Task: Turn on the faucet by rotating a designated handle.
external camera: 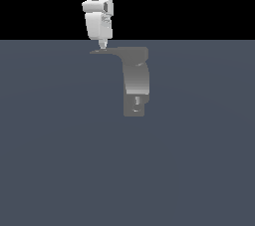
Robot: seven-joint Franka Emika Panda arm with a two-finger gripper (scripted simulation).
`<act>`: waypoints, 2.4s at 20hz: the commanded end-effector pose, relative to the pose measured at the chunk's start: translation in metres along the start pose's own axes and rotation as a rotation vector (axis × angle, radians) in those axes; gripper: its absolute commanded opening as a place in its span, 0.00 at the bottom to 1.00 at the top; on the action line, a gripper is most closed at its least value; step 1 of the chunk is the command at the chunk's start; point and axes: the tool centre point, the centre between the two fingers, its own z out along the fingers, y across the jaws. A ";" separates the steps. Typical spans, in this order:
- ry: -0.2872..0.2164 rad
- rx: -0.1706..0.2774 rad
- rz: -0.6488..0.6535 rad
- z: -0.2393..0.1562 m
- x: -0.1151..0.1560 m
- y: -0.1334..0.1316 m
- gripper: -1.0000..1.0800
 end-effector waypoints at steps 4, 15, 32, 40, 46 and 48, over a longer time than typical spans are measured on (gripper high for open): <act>0.001 0.001 0.003 0.000 0.000 -0.001 0.00; 0.001 0.001 0.003 0.001 -0.002 0.025 0.00; 0.001 0.001 0.003 0.001 -0.005 0.068 0.00; 0.001 0.001 0.004 0.001 -0.006 0.090 0.00; 0.001 0.002 0.004 0.001 -0.007 0.106 0.00; 0.002 0.005 0.007 0.001 -0.005 0.102 0.00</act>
